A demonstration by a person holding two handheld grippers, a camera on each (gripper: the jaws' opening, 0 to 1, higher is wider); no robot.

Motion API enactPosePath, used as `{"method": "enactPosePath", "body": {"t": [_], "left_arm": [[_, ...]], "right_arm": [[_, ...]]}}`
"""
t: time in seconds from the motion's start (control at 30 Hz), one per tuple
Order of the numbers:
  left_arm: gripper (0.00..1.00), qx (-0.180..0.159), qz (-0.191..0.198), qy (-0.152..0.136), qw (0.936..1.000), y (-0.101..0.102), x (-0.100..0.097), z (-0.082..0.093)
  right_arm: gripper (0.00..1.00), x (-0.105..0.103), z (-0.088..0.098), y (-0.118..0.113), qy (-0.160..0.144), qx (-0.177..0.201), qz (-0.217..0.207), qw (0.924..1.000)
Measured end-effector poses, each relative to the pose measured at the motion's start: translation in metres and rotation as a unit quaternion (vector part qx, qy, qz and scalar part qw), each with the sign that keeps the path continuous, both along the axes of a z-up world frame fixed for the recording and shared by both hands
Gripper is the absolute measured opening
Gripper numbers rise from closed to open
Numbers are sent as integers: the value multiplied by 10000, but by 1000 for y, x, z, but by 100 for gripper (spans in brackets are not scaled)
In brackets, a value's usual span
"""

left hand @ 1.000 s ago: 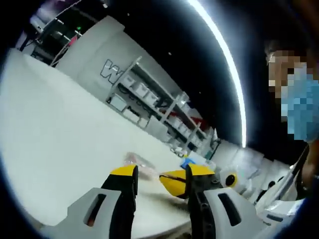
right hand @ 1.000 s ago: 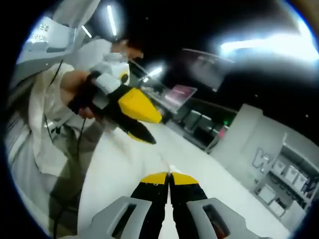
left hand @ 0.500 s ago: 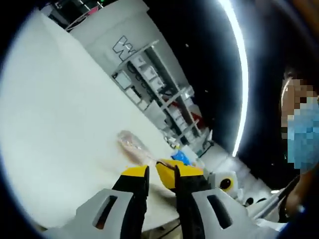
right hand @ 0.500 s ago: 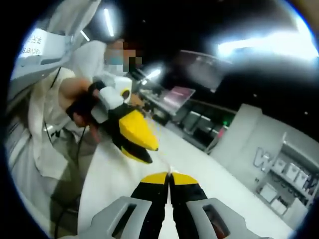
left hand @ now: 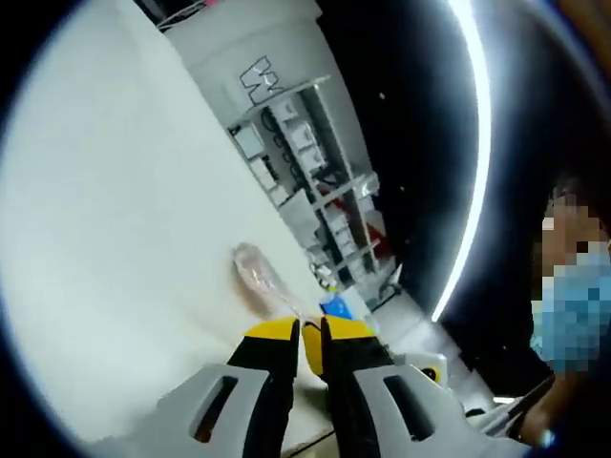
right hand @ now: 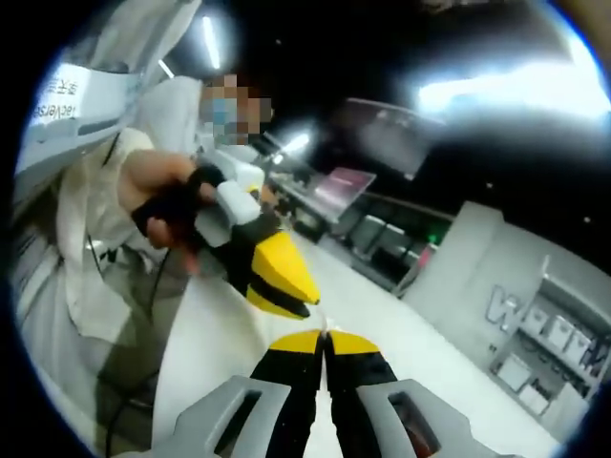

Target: Open the resealable bag by pulling the two sides of the seal apart until the entire bag opening is separated and visibly accessible.

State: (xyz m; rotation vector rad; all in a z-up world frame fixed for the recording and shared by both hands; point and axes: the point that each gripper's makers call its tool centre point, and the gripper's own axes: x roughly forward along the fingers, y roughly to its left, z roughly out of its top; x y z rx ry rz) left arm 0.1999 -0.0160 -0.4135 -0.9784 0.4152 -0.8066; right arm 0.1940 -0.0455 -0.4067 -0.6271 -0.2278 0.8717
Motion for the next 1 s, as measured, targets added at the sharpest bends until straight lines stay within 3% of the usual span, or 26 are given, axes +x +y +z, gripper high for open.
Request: {"method": "enactPosePath", "body": {"t": [0.8, 1.0], "left_arm": [[1, 25, 44, -45, 10000, 1, -1, 3], [1, 113, -11, -51, 9999, -1, -4, 3]], "right_arm": [[0, 2, 1, 4, -17, -75, 63, 10000], [0, -2, -4, 7, 151, -84, 199, 9997]]}}
